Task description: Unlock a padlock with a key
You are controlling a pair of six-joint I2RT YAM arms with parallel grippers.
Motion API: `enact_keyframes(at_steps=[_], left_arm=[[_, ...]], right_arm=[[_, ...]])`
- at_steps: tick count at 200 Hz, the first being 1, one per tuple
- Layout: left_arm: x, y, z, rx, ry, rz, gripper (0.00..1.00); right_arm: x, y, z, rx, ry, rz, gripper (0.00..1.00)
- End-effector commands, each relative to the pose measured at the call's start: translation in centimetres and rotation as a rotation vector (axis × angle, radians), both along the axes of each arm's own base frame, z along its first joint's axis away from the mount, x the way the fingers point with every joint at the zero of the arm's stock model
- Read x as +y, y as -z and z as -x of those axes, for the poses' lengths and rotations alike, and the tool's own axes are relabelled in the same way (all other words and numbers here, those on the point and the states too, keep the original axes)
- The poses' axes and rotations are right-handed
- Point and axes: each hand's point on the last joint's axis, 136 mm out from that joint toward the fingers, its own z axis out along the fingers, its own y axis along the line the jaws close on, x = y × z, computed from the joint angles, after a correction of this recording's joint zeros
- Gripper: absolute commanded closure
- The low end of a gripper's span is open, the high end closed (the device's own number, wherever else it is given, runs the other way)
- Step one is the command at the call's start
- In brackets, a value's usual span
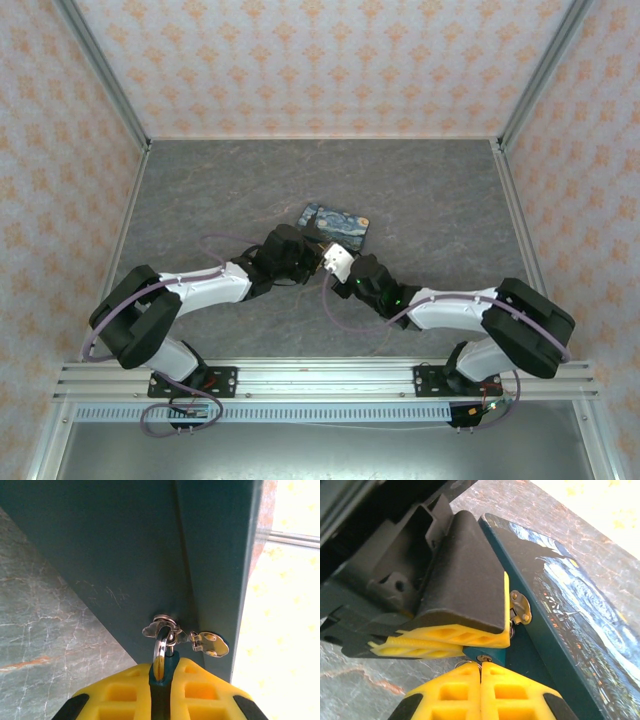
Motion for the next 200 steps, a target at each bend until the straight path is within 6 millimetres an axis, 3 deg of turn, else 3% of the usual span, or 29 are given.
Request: enact_keyframes(at_steps=[1, 115, 138, 200], left_arm=[[-2.2, -1.7, 0.8, -0.012, 0.079, 0.063, 1.0], [-2.7, -0.6, 0.7, 0.005, 0.084, 0.053, 1.0], [-2.5, 0.2, 0.8, 0.013, 0.084, 0.034, 0.89], [-2.1, 3.0, 0.8, 0.038, 0.066, -0.003, 0.78]], right_arm=[[0.6, -2.4, -1.3, 0.018, 0.047, -0.219, 1.0], [0.1, -0.9, -1.1, 0.11, 0.077, -0.26, 1.0], [-0.2, -0.3, -1.1, 0.161, 0.117, -0.277, 1.0], [-0.7, 2.0, -0.7, 0.275, 0.218, -0.353, 1.0]])
